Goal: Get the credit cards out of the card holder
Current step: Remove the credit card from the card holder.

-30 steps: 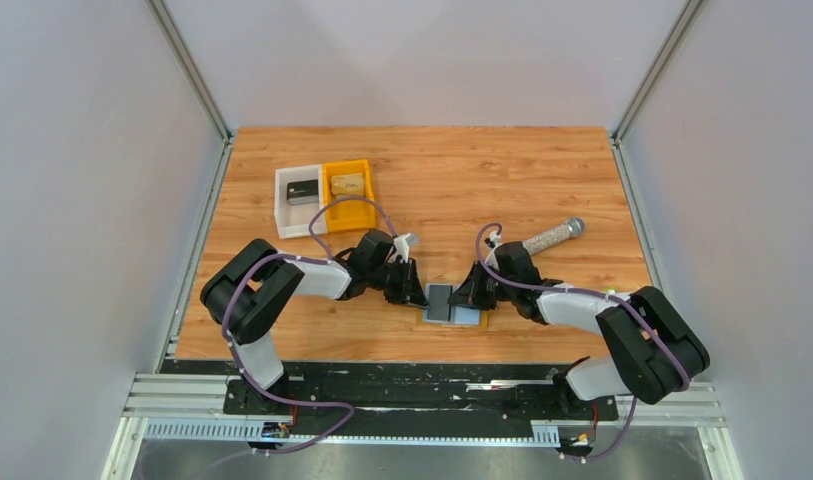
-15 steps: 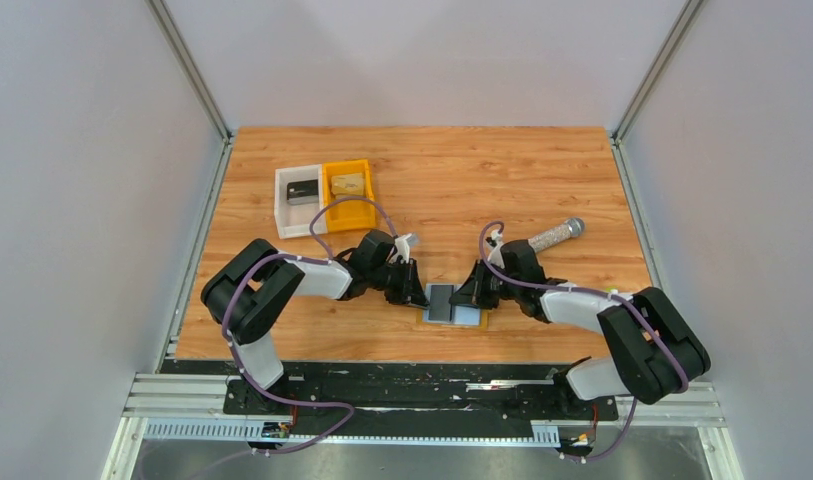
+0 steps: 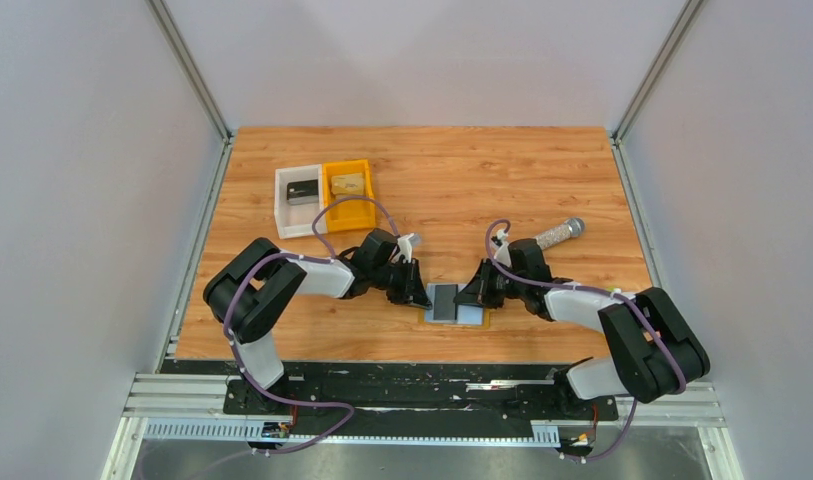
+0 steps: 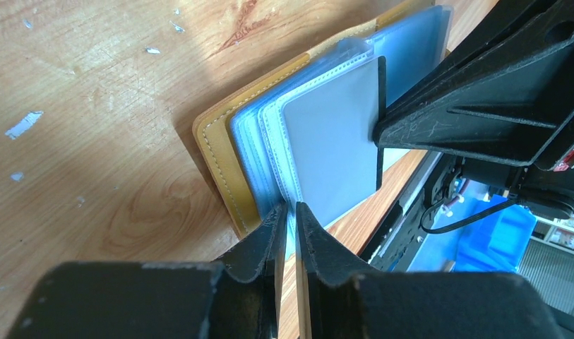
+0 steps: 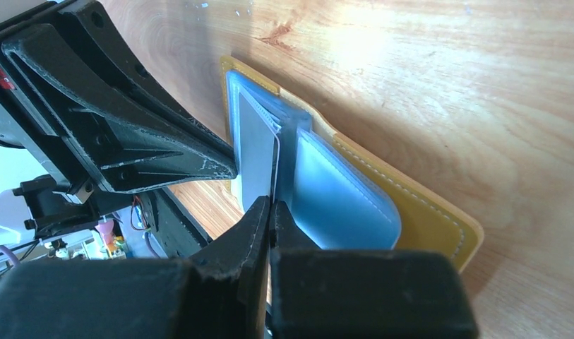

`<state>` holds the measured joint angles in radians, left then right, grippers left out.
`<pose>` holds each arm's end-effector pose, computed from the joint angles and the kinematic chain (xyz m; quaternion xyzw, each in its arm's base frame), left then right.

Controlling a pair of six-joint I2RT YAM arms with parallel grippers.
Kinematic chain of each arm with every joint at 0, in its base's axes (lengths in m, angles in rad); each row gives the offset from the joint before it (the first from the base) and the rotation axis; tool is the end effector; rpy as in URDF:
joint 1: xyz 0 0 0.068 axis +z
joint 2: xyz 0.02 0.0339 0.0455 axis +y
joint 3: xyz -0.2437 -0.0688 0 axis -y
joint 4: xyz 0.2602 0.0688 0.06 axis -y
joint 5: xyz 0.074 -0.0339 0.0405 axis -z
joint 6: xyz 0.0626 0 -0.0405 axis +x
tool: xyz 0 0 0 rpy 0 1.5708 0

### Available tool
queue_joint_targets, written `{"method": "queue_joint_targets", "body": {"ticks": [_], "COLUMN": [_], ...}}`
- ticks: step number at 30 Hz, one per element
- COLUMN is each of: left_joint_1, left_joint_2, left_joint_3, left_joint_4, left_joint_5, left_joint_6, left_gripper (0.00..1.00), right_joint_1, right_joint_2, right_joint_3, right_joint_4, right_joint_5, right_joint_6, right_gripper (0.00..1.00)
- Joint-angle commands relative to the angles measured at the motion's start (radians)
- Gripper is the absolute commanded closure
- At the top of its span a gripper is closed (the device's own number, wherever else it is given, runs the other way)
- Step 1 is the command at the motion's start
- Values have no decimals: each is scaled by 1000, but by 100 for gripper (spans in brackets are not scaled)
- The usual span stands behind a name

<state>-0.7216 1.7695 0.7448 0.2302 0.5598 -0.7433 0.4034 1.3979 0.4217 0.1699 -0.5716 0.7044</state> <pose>0.2359 -0.2519 0.0706 0.0949 0.8907 -0.4334 0.0995 0.2269 0.1337 0.0802 0.0295 0.8959 0.4107 0.1668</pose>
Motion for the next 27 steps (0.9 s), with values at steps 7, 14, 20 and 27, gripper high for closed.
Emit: {"method": "queue_joint_targets", "body": {"ticks": [7,14,20,27], "left_joint_1": [-15,-16,-15,-15], "left_joint_2": [46,41,39,31], "left_joint_3": [-6,-5,-2,3], "left_joint_4": [-106,-112,-114,-139], "left_joint_5": [-94,-95,-93,-100], "left_joint_6": [40,41,42,51], "left_gripper": [81,81,81,81], "right_joint_1": [-46,-53,-78,-93], "right_joint_2": [-39,-22,35,41], "right_joint_3": [-21,-12,-21,-33], "right_joint_4": [3,14,96,111], "right_joint_5": [-48,-113,-214,-224], "right_joint_6": [-34,-46,-10,-5], "right_gripper": [100,99,100,100]}}
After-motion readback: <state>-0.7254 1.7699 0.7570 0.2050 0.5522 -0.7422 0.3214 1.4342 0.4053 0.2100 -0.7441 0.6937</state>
